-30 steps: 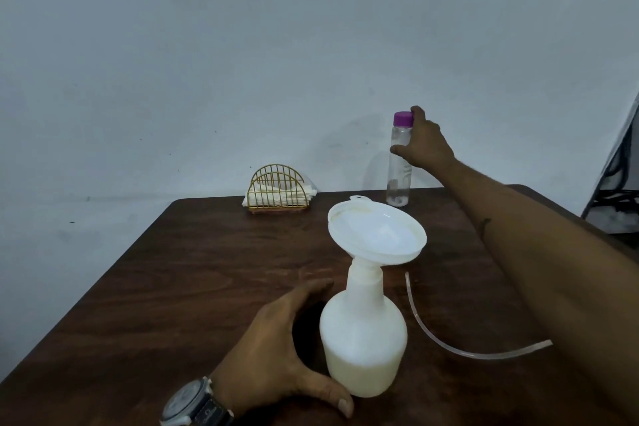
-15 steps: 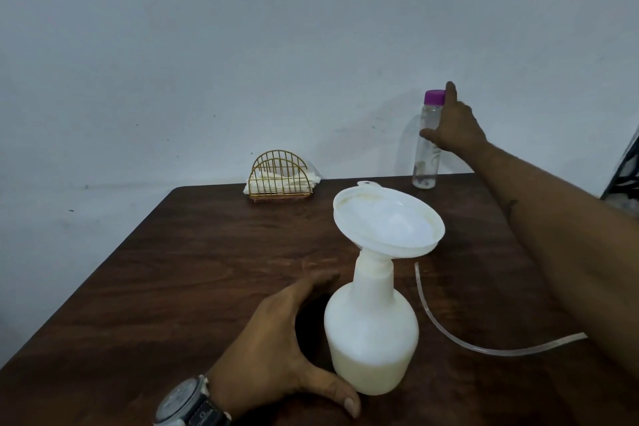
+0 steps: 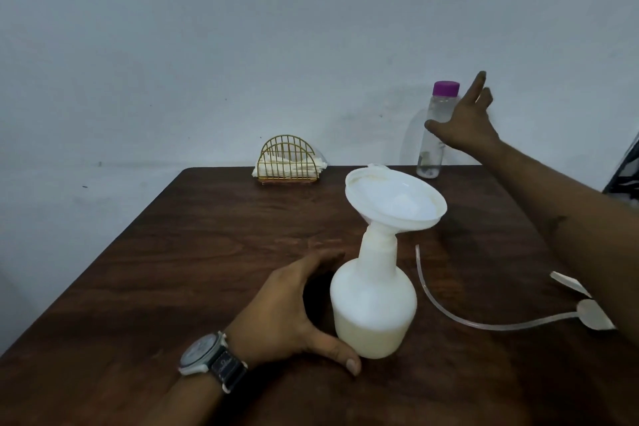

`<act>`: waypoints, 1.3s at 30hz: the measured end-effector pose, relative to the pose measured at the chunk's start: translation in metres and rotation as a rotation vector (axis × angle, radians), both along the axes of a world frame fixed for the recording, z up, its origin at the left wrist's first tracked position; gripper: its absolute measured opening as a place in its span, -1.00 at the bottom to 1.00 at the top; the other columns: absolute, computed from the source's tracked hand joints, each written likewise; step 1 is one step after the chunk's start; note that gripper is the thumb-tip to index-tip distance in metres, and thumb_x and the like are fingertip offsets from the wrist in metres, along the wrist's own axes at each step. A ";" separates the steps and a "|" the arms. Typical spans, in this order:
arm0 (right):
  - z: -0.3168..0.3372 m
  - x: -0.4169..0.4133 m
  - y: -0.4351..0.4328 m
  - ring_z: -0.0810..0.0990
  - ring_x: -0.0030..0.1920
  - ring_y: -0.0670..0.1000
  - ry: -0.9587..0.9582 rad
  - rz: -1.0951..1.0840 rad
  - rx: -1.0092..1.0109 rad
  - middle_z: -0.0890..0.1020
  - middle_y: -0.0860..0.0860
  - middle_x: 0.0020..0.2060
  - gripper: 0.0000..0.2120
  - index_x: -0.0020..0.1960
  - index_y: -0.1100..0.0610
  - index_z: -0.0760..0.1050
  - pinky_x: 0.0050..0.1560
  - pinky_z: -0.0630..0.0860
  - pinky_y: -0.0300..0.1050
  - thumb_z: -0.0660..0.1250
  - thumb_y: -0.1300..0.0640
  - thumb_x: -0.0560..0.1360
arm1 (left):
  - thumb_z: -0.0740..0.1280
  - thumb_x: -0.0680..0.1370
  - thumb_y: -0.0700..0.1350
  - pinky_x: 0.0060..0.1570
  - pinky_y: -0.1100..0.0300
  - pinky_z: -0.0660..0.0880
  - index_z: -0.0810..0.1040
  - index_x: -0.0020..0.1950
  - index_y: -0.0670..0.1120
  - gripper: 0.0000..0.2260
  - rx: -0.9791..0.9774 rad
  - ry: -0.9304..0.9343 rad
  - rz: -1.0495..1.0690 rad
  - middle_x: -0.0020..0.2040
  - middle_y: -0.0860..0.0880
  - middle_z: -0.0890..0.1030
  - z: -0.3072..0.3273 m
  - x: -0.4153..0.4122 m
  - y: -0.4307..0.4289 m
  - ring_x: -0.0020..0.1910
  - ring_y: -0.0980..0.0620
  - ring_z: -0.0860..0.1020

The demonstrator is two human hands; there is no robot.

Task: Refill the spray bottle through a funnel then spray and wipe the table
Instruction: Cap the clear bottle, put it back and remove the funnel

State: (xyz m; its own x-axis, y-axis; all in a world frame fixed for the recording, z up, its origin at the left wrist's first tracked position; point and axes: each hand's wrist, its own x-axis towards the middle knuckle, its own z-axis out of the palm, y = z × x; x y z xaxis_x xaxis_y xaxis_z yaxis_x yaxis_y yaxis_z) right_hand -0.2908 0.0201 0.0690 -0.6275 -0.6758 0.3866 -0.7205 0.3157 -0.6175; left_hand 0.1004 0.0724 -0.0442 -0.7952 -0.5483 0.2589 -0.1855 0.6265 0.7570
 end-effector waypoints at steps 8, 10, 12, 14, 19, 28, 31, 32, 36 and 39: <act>0.043 0.082 0.101 0.52 0.40 0.04 -0.095 0.187 -0.219 0.48 -0.02 0.46 -0.31 0.61 -0.02 0.23 0.35 0.45 -0.06 0.40 -0.17 0.60 | 0.76 0.06 0.16 0.47 0.13 0.39 0.36 0.54 0.06 0.11 -0.006 -0.050 0.030 0.42 0.26 0.50 0.000 0.001 0.004 0.40 0.34 0.44; 0.061 0.109 0.134 0.61 0.29 -0.05 -0.158 0.281 -0.228 0.63 -0.13 0.27 -0.43 0.52 -0.07 0.38 0.31 0.57 0.01 0.38 -0.24 0.59 | 0.76 0.06 0.18 0.47 0.10 0.39 0.36 0.55 0.05 0.12 -0.009 -0.055 0.042 0.44 0.23 0.50 0.002 0.002 0.007 0.41 0.31 0.45; 0.075 0.136 0.165 0.66 0.21 -0.07 -0.222 0.396 -0.195 0.68 -0.10 0.19 -0.46 0.50 -0.05 0.42 0.26 0.64 0.07 0.37 -0.24 0.60 | 0.75 0.06 0.19 0.48 0.09 0.39 0.34 0.55 0.07 0.13 -0.006 -0.058 0.060 0.45 0.22 0.49 0.002 0.003 0.010 0.41 0.31 0.44; 0.081 0.158 0.191 0.66 0.20 -0.08 -0.224 0.488 -0.084 0.67 -0.10 0.19 -0.37 0.53 -0.03 0.39 0.25 0.64 0.07 0.39 -0.29 0.56 | 0.74 0.06 0.23 0.47 0.10 0.39 0.32 0.56 0.09 0.14 -0.014 -0.059 0.087 0.45 0.22 0.48 0.004 0.004 0.016 0.41 0.31 0.44; 0.071 0.190 0.215 0.62 0.31 -0.01 -0.039 0.498 0.212 0.57 -0.08 0.38 0.01 0.61 -0.18 0.22 0.41 0.52 0.12 0.38 -0.60 0.30 | 0.73 0.06 0.25 0.41 0.14 0.42 0.27 0.54 0.18 0.13 0.023 -0.007 0.149 0.41 0.30 0.46 0.002 0.002 0.043 0.40 0.24 0.44; 0.068 0.221 0.211 0.56 0.34 0.00 0.100 0.427 0.284 0.58 -0.07 0.38 -0.07 0.63 -0.14 0.17 0.39 0.48 0.07 0.50 -0.37 0.40 | 0.69 0.15 0.28 0.34 0.12 0.50 0.29 0.53 0.19 0.03 0.109 0.135 0.280 0.40 0.23 0.51 -0.003 0.001 0.069 0.34 0.21 0.51; 0.069 0.223 0.211 0.56 0.31 -0.01 0.105 0.429 0.281 0.58 -0.07 0.37 -0.07 0.63 -0.14 0.17 0.37 0.49 0.08 0.52 -0.33 0.40 | 0.66 0.19 0.31 0.34 0.02 0.53 0.30 0.53 0.17 0.00 0.108 0.120 0.273 0.43 0.20 0.50 -0.003 0.001 0.068 0.35 0.17 0.52; 0.068 0.223 0.211 0.56 0.29 -0.02 0.112 0.427 0.270 0.58 -0.08 0.36 -0.08 0.62 -0.15 0.18 0.35 0.50 0.07 0.52 -0.33 0.40 | 0.65 0.20 0.32 0.34 0.01 0.53 0.30 0.53 0.18 -0.02 0.101 0.114 0.274 0.43 0.19 0.50 -0.003 0.002 0.067 0.34 0.15 0.52; 0.071 0.222 0.216 0.55 0.28 -0.03 0.103 0.406 0.149 0.58 -0.10 0.32 -0.14 0.60 -0.16 0.22 0.23 0.51 0.00 0.51 -0.32 0.42 | 0.64 0.25 0.29 0.32 0.04 0.55 0.31 0.53 0.17 -0.06 0.070 0.103 0.276 0.42 0.19 0.51 -0.005 0.002 0.066 0.33 0.15 0.53; 0.072 0.220 0.218 0.53 0.27 -0.03 0.088 0.413 0.084 0.57 -0.11 0.30 -0.18 0.59 -0.15 0.23 0.18 0.47 -0.02 0.50 -0.31 0.45 | 0.65 0.25 0.26 0.34 0.02 0.53 0.30 0.54 0.15 -0.05 0.082 0.097 0.269 0.44 0.17 0.50 -0.005 0.001 0.065 0.34 0.14 0.53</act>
